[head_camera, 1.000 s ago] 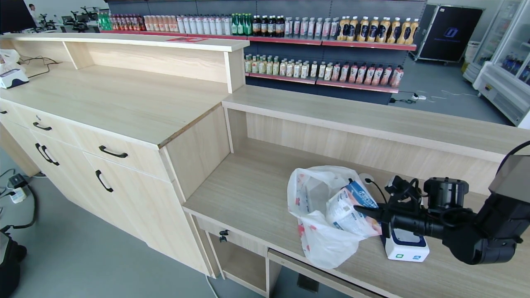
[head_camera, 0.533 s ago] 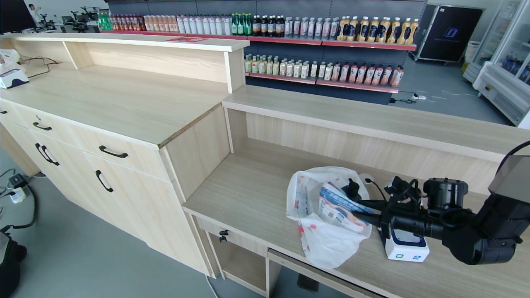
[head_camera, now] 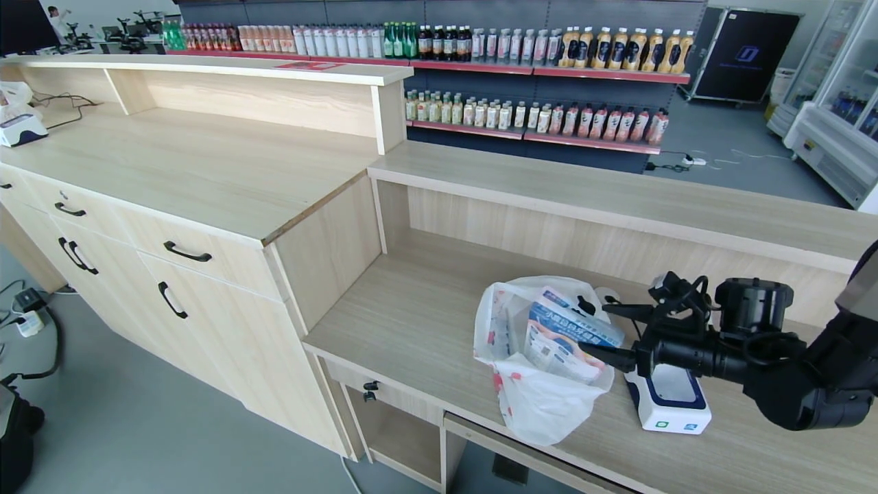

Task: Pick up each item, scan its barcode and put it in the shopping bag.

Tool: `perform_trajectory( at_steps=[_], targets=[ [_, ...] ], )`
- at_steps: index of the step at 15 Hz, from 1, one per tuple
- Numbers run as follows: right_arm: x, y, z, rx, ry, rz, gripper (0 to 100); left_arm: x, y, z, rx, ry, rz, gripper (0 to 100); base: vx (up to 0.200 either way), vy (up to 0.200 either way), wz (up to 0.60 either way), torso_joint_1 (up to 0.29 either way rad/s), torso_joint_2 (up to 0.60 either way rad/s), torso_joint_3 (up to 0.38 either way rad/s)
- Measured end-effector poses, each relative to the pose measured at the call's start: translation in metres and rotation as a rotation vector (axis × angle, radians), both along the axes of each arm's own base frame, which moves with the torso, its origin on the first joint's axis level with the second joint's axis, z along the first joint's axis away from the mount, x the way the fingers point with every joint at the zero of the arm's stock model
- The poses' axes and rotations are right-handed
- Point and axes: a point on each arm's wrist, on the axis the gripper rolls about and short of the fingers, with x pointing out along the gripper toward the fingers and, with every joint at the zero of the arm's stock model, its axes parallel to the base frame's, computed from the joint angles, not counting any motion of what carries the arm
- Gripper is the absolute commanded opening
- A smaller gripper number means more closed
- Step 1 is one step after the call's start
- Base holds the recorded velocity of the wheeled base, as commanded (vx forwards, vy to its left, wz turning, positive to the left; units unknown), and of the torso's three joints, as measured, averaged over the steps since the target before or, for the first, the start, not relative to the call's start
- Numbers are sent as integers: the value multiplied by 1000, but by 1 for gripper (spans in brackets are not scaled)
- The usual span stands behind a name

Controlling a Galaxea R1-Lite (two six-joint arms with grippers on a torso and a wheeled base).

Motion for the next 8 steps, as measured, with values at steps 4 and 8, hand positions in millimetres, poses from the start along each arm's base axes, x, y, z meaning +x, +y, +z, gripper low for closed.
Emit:
perform_trajectory(
  at_steps=[4, 8],
  targets=[
    [-24, 2, 78, 136, -85, -24, 100, 0, 0, 0, 0, 0, 0, 100, 0, 0, 0, 0, 0, 0],
    [-77, -11, 149, 146, -234, -70, 100, 0, 0, 0, 0, 0, 0, 100, 0, 0, 0, 0, 0, 0]
  ],
)
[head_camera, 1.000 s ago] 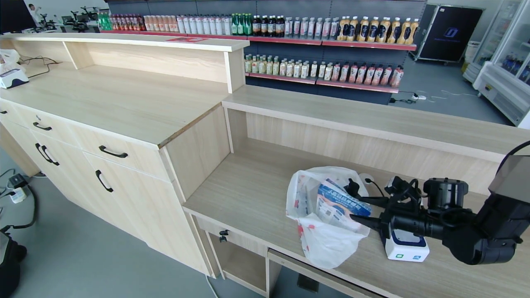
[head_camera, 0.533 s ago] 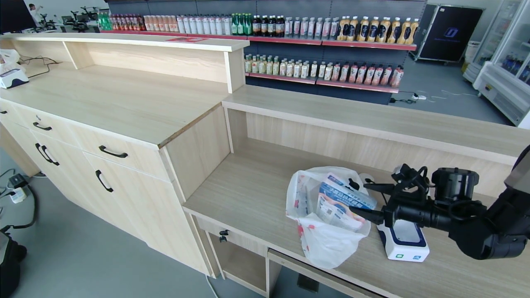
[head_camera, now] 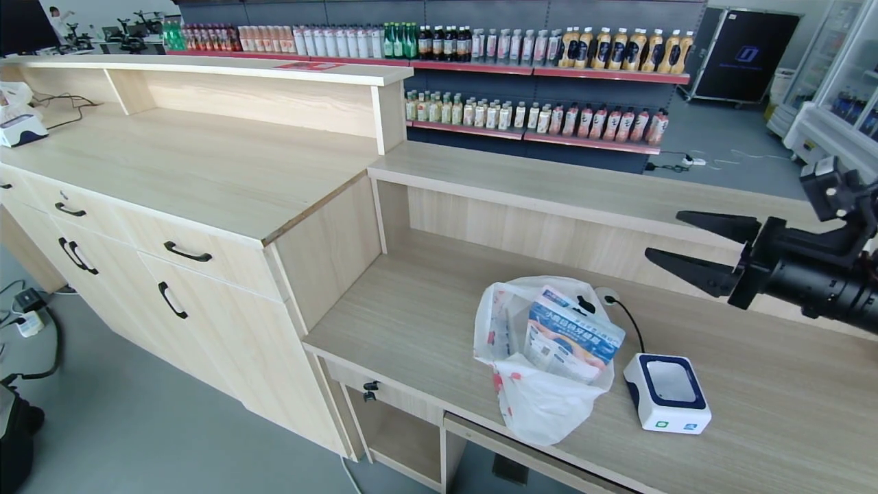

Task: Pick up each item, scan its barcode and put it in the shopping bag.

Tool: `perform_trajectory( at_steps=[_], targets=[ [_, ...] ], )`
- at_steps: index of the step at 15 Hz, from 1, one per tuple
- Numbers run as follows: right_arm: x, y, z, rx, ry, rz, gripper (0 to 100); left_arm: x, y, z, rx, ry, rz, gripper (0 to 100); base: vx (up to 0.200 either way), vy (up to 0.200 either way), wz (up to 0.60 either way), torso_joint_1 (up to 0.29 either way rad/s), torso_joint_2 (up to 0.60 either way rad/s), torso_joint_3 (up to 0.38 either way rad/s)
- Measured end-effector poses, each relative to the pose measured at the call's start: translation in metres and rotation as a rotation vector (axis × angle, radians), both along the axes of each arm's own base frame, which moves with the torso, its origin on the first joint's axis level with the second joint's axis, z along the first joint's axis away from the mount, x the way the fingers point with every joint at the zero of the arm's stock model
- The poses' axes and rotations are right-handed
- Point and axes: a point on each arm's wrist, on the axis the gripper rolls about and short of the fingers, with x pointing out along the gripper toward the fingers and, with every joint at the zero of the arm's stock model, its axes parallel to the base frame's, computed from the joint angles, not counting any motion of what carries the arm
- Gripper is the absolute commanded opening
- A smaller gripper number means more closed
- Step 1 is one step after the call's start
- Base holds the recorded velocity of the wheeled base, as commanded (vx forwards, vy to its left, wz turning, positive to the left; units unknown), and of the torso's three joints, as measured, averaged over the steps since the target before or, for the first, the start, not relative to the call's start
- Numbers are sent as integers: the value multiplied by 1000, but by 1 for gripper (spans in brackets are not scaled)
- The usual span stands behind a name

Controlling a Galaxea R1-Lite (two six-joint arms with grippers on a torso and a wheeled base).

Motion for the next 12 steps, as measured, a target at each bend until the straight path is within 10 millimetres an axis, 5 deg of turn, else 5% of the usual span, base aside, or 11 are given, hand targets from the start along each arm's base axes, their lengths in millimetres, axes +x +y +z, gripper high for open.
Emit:
perform_trajectory(
  at_steps=[4, 9, 12],
  targets=[
    [-37, -20, 30, -88, -74, -184, 100, 0, 0, 0, 0, 0, 0, 100, 0, 0, -600, 0, 2, 2],
    [-60, -25, 64, -5, 150, -513, 100, 0, 0, 0, 0, 0, 0, 100, 0, 0, -600, 4, 2, 3],
    [-82, -26, 69, 68, 165, -613, 100, 0, 0, 0, 0, 0, 0, 100, 0, 0, 0, 0, 0, 0]
  ],
)
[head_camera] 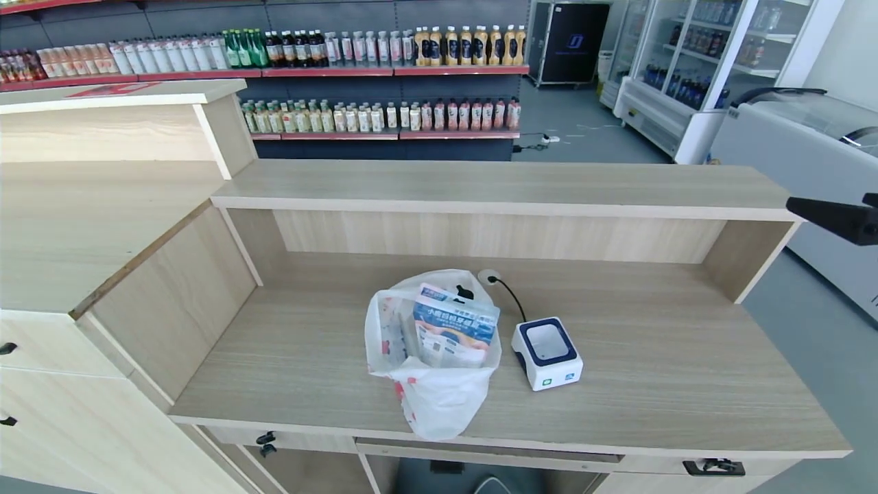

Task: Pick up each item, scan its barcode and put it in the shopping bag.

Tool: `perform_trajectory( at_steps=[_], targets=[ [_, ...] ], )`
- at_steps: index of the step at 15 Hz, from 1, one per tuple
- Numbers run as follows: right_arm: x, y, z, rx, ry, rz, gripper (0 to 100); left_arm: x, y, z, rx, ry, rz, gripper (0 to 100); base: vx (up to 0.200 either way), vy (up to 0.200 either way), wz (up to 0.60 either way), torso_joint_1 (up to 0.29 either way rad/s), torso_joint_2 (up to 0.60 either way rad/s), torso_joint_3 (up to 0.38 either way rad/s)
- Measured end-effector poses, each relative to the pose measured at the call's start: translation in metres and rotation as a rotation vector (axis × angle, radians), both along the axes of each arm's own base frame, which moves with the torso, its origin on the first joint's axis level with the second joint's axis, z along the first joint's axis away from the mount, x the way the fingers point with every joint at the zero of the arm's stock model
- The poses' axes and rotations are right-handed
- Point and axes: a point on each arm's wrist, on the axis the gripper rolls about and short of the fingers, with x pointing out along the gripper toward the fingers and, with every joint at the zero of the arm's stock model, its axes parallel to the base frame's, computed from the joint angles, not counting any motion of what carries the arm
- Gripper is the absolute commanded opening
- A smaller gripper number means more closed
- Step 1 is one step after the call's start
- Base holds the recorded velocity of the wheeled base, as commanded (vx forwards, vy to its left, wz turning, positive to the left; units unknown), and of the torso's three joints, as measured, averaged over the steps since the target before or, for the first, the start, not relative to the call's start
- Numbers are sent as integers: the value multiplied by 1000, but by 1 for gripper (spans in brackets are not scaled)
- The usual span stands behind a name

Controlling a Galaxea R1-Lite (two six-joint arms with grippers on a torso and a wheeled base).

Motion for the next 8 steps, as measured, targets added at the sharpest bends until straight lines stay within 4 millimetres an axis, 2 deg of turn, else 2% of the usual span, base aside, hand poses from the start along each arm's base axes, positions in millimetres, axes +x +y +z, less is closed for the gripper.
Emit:
perform_trajectory(
  at_steps=[2, 4, 8],
  targets=[
    [-22, 0, -10, 9, 3, -26, 100, 0, 0, 0, 0, 0, 0, 100, 0, 0, 0, 0, 0, 0],
    [-51, 2, -27, 9, -1, -65, 100, 0, 0, 0, 0, 0, -1, 100, 0, 0, 0, 0, 0, 0],
    [-110, 11, -87, 5, 32, -151, 100, 0, 0, 0, 0, 0, 0, 100, 0, 0, 0, 0, 0, 0]
  ],
)
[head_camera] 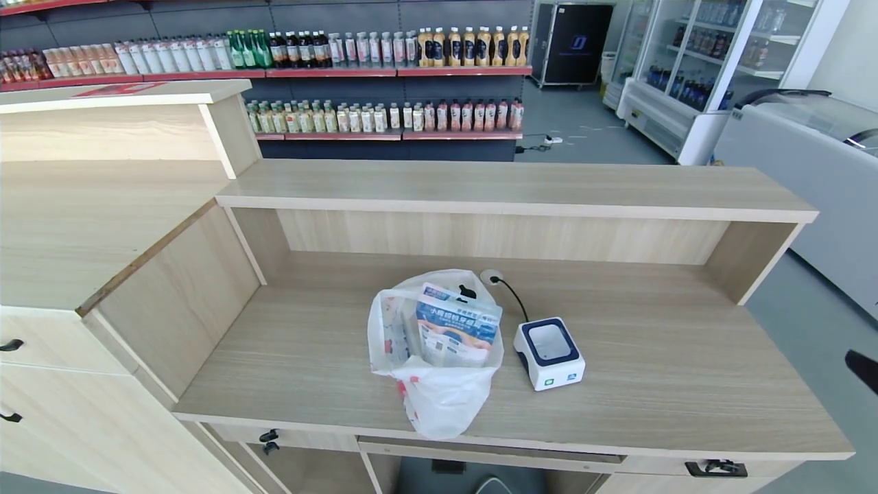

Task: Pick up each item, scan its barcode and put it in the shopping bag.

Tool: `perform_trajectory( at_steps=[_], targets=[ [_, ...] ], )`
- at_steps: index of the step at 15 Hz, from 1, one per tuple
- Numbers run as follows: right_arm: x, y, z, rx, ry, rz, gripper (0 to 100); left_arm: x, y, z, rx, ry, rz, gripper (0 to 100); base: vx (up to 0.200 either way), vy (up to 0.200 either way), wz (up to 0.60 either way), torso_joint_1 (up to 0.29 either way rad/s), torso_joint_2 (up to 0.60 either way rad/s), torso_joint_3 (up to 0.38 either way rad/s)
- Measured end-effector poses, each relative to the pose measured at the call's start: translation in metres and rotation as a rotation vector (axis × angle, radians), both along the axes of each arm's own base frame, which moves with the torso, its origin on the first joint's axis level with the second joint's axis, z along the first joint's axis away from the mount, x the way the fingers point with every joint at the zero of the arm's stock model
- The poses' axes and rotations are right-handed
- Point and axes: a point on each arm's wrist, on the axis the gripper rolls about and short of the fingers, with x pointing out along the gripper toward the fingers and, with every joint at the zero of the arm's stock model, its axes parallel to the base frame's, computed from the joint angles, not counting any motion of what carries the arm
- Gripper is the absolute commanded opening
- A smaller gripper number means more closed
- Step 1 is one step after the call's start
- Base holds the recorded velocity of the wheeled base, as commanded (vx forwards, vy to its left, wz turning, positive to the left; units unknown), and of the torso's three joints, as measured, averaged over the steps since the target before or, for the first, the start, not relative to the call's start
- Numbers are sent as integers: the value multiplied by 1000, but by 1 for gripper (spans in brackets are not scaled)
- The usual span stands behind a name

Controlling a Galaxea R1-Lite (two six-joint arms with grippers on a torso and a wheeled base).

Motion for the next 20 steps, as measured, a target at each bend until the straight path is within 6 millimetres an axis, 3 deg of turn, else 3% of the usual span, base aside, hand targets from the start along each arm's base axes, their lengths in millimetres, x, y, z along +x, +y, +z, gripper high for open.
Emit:
perform_trajectory(
  at_steps=[4, 6, 11, 20],
  targets=[
    [-49, 7, -74, 4, 25, -6, 100, 0, 0, 0, 0, 0, 0, 100, 0, 0, 0, 0, 0, 0],
    [-65, 8, -96, 36, 39, -13, 100, 0, 0, 0, 0, 0, 0, 100, 0, 0, 0, 0, 0, 0],
    [-85, 8, -112, 31, -85, 5, 100, 0, 0, 0, 0, 0, 0, 100, 0, 0, 0, 0, 0, 0],
    [-88, 7, -114, 46, -125, 3, 100, 0, 0, 0, 0, 0, 0, 100, 0, 0, 0, 0, 0, 0]
  ],
)
